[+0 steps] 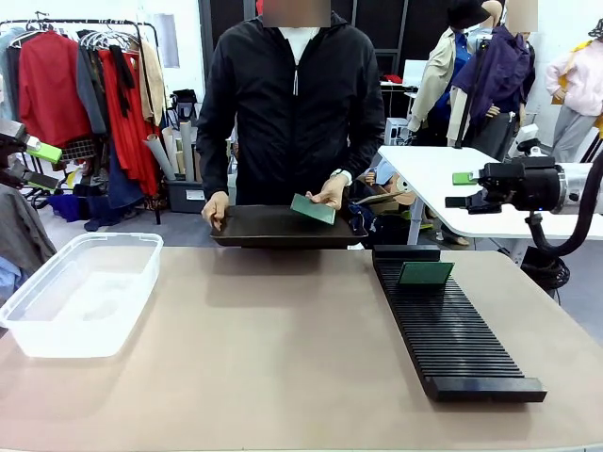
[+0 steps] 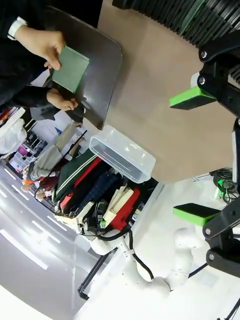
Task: Sort PCBs into racks and boxes based on the side picked up.
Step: Pick up the Blank PCB handed by the Human.
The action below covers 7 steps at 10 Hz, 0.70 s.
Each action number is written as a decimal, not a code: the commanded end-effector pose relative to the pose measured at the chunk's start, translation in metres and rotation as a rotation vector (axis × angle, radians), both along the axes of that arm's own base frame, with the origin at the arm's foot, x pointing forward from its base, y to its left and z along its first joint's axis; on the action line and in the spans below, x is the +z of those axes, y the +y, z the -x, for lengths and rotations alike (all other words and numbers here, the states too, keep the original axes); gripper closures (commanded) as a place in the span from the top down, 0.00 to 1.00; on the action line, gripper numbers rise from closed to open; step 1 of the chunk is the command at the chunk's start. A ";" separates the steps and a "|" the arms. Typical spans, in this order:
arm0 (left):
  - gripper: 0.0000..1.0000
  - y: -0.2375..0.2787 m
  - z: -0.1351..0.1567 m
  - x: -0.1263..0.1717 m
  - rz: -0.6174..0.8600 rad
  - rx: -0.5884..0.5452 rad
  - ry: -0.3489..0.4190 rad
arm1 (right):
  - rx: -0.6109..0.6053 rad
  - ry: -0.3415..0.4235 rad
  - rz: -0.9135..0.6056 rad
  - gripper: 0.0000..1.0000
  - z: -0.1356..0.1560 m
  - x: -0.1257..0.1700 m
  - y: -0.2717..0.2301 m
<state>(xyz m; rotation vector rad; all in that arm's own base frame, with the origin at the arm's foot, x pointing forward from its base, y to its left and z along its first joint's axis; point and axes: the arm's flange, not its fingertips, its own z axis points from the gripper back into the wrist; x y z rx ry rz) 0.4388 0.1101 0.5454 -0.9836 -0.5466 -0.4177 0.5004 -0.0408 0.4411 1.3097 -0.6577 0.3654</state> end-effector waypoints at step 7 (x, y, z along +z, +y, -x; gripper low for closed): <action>1.00 -0.001 0.001 0.002 0.007 -0.002 -0.003 | -0.009 -0.029 -0.005 1.00 -0.003 -0.003 -0.004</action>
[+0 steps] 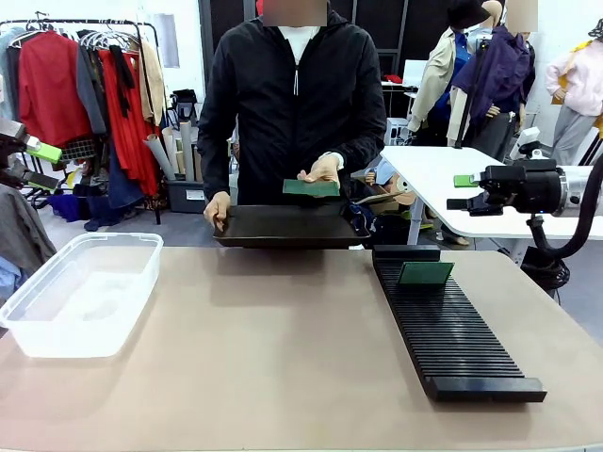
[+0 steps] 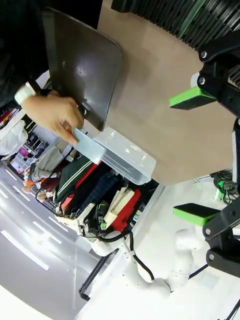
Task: Sort PCBs into racks and boxes based on the side picked up.
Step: Pick up the Blank PCB handed by the Human.
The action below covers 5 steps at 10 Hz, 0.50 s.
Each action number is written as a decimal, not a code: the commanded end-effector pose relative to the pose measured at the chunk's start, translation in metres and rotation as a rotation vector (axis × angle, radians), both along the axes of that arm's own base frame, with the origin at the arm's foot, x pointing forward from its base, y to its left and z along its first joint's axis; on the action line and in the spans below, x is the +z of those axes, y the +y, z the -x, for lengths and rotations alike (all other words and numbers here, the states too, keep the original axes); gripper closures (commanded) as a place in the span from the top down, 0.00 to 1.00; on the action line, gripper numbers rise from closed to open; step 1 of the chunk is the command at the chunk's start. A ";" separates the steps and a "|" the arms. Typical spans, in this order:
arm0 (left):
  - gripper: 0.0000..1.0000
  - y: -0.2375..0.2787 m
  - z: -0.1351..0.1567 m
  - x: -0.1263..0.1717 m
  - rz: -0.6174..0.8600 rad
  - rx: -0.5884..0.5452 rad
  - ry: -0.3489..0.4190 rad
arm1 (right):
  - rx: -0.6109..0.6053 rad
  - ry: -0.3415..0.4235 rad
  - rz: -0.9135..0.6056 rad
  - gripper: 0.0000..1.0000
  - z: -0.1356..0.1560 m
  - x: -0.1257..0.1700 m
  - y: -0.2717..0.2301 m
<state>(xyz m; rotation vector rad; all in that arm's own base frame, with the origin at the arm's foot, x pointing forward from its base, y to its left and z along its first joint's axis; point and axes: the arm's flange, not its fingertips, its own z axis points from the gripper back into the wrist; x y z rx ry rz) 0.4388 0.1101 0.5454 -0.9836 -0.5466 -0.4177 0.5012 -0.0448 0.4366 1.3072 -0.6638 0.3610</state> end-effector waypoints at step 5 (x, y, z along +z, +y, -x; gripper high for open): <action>1.00 -0.001 0.001 0.002 0.007 -0.002 -0.003 | -0.002 -0.027 -0.004 1.00 -0.003 0.002 0.000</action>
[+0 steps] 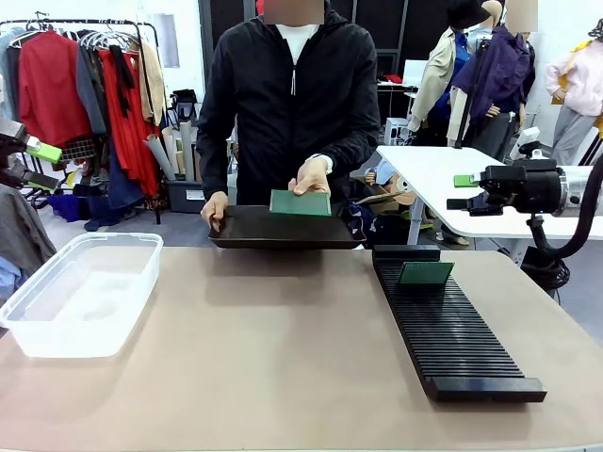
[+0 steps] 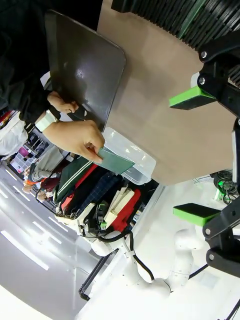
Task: Sort PCBs into racks and boxes based on the side picked up.
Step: Pick up the Blank PCB handed by the Human.
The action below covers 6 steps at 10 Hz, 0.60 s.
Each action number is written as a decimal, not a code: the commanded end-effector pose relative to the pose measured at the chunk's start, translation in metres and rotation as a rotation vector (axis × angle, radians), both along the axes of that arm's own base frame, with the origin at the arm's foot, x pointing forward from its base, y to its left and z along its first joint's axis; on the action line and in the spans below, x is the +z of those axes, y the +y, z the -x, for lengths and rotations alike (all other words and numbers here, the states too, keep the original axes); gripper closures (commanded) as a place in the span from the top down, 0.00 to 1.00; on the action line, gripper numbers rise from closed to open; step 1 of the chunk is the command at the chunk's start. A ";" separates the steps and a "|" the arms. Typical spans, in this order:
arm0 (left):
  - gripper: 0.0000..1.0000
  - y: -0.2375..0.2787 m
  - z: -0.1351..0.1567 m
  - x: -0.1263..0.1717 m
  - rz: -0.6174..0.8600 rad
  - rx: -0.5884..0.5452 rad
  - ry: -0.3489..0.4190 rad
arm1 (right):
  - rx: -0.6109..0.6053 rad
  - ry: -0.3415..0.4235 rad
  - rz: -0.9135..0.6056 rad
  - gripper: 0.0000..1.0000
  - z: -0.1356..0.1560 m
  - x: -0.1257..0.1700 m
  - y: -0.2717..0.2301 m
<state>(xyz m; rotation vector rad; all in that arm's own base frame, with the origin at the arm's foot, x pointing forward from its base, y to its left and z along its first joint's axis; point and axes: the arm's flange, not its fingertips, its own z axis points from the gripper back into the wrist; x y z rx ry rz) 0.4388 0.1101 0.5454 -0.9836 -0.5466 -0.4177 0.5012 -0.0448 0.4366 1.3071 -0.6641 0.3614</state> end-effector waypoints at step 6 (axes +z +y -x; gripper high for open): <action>1.00 -0.001 0.001 0.002 0.007 -0.002 -0.003 | 0.013 0.008 -0.003 1.00 -0.001 -0.004 0.012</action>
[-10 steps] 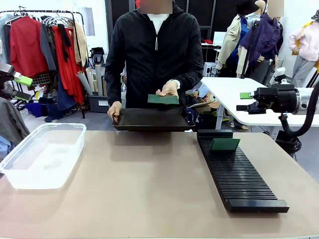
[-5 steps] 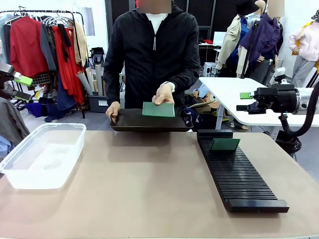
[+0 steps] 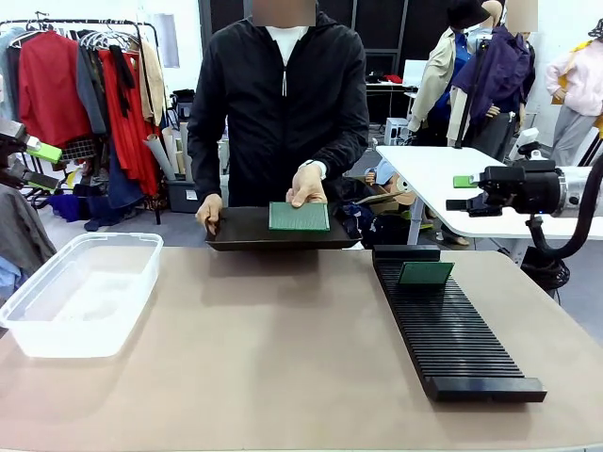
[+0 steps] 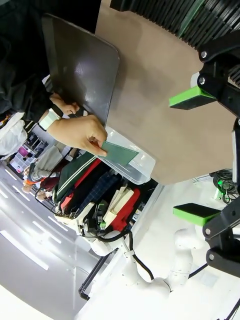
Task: Sort PCBs into racks and boxes based on the side picked up.
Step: Pick up the Blank PCB handed by the Human.
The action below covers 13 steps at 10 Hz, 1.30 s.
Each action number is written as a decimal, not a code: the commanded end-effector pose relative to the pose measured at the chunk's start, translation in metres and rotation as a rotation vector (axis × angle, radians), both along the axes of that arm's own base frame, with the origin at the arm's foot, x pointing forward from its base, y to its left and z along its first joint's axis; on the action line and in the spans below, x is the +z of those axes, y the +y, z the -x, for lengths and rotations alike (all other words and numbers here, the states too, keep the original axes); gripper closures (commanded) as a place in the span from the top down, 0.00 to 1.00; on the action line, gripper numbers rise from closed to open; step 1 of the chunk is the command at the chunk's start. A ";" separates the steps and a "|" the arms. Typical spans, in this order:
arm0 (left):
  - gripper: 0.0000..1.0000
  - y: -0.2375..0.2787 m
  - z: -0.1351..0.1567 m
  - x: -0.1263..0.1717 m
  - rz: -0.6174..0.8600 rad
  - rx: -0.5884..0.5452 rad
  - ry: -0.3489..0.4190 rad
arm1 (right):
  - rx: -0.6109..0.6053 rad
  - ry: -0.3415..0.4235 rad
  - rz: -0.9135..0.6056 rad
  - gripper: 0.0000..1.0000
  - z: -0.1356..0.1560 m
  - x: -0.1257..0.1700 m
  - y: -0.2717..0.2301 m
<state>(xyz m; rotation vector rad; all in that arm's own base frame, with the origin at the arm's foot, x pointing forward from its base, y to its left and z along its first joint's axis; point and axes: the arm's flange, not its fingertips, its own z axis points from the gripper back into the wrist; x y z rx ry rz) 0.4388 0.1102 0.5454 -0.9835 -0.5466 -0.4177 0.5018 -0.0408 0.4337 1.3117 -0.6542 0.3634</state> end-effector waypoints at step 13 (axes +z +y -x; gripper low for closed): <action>1.00 -0.001 0.001 0.002 0.007 -0.002 -0.003 | 0.147 0.090 -0.056 1.00 -0.052 -0.044 0.118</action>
